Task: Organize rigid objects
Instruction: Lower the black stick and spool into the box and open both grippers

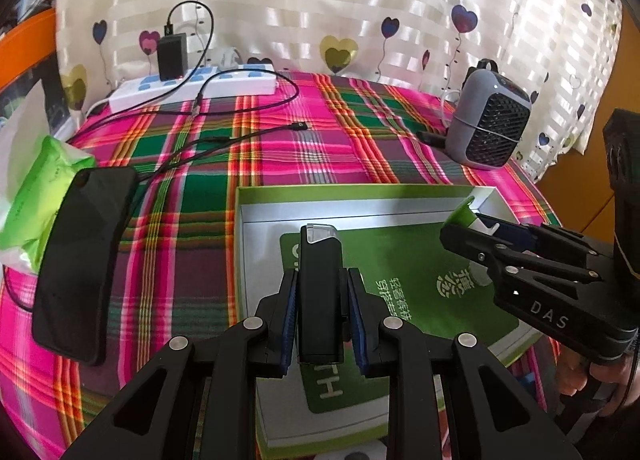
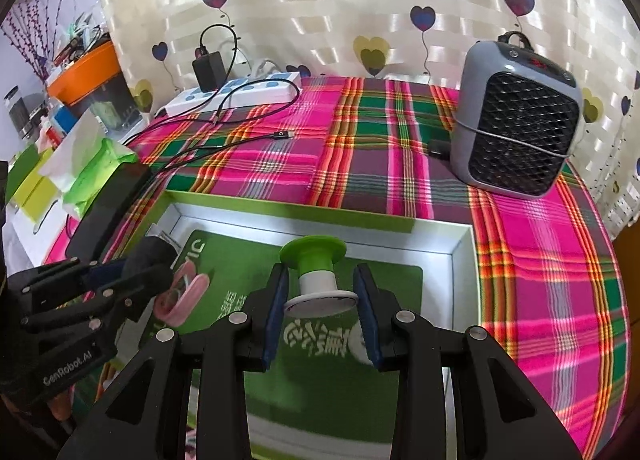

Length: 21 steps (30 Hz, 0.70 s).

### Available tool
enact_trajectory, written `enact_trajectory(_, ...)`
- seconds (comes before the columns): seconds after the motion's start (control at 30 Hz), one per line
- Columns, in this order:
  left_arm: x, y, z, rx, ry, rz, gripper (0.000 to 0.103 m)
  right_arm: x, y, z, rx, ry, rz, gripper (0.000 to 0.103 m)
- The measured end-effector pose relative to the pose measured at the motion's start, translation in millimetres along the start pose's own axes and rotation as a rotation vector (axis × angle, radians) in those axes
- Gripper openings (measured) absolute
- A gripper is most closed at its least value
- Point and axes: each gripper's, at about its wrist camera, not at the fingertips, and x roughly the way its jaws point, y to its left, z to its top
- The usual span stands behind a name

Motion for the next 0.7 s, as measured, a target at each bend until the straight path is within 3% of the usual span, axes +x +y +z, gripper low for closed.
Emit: enact_trajectory(0.7,10,0,5,0.01,0.001,-0.001,0.023,24,1,2,-0.012,0.054,-0.018,0.035)
